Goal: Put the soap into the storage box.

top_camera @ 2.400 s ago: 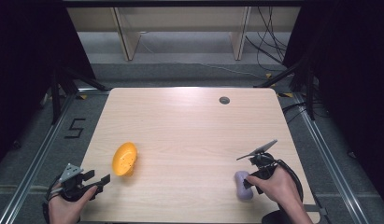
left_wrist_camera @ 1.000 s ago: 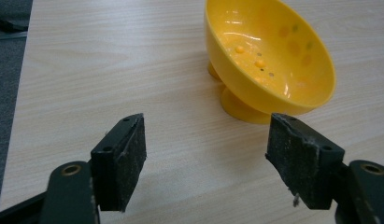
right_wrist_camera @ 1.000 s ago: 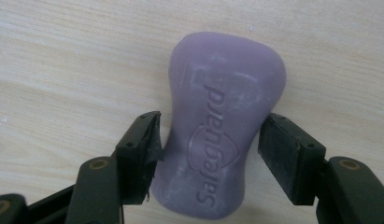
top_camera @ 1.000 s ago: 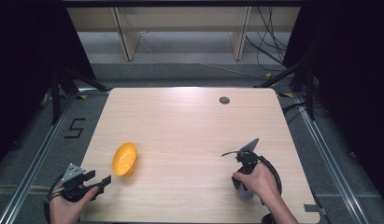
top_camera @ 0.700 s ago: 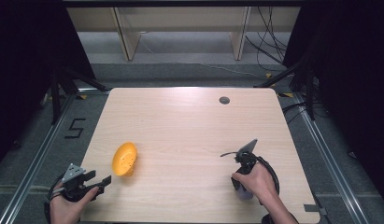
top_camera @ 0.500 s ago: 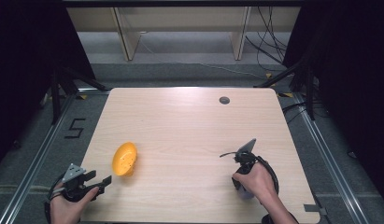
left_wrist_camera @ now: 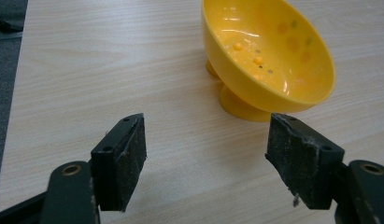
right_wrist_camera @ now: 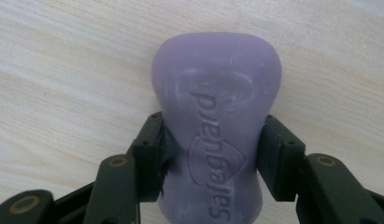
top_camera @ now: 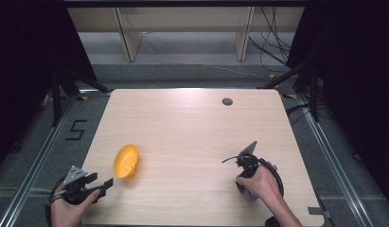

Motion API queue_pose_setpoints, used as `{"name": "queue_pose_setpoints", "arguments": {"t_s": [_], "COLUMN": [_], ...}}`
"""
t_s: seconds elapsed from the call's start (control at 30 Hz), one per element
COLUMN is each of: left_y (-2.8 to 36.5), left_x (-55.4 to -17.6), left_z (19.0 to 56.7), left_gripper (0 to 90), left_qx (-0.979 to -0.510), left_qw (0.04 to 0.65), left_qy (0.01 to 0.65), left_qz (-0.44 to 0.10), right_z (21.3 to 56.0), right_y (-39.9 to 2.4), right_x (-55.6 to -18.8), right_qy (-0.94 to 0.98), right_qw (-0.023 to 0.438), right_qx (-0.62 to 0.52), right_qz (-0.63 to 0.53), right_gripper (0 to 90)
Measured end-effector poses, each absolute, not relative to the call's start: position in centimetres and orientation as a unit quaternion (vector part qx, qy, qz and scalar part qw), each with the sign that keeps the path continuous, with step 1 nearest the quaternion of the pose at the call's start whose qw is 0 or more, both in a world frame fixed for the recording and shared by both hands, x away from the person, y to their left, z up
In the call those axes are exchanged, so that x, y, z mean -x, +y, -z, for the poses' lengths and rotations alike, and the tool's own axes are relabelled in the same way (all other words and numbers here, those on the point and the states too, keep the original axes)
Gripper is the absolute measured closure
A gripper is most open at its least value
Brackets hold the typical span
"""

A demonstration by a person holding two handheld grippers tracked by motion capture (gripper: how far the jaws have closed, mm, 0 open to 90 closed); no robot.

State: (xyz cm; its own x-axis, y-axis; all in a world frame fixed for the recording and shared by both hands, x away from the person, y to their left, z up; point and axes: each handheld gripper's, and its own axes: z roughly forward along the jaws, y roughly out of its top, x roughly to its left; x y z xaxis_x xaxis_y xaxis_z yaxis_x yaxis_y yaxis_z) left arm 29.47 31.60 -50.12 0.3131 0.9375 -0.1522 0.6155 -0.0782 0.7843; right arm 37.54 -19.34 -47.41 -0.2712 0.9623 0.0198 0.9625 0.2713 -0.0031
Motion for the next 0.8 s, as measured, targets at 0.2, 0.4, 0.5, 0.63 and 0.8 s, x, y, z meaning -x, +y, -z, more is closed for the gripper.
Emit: {"name": "queue_pose_setpoints", "arguments": {"t_s": [0.2,0.4,0.5,0.63,0.8], "left_y": [31.6,31.5,31.5,31.5,31.5], "left_x": [-29.4,-29.4,-29.5,-29.4,-29.4], "left_z": [50.1,50.1,50.2,50.1,50.1], "left_gripper": [28.1,28.1,28.1,28.1,28.1], "left_qx": [-0.708,-0.705,-0.707,-0.709,-0.708], "left_qw": [0.393,0.399,0.399,0.393,0.397], "left_qy": [0.551,0.550,0.547,0.549,0.548], "left_qz": [-0.204,-0.203,-0.202,-0.204,-0.204], "right_z": [47.2,46.8,46.7,46.4,45.9], "right_y": [-19.7,-19.6,-19.7,-19.4,-19.1], "right_x": [-37.4,-36.7,-36.6,-36.0,-35.3], "right_qy": [-0.823,-0.832,-0.844,-0.856,-0.868], "right_qw": [-0.001,-0.014,-0.029,-0.046,-0.074], "right_qx": [0.567,0.554,0.535,0.513,0.489], "right_qz": [0.013,0.022,0.028,0.036,0.052], "right_gripper": [50.3,50.3,50.3,50.3,50.3]}}
